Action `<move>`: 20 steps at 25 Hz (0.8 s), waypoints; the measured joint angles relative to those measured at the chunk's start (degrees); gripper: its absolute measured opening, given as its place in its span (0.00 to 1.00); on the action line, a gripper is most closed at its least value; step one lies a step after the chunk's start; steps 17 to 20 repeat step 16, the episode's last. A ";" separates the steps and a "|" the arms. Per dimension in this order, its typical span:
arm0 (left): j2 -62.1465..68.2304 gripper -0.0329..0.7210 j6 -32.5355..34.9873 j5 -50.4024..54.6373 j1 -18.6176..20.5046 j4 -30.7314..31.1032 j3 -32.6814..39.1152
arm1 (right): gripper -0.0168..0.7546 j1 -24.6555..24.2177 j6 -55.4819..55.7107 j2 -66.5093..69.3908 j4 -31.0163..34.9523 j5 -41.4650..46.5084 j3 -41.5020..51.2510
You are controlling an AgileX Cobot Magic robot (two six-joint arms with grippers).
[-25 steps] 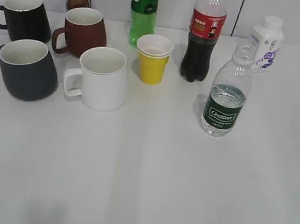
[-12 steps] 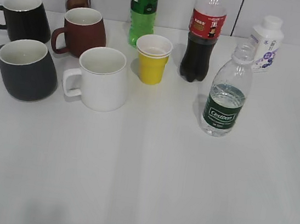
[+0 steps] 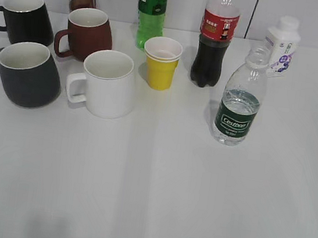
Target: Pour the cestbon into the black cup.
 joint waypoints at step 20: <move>0.00 0.60 0.00 -0.05 0.00 0.55 0.00 | 0.78 -0.11 0.06 0.00 0.00 0.00 0.00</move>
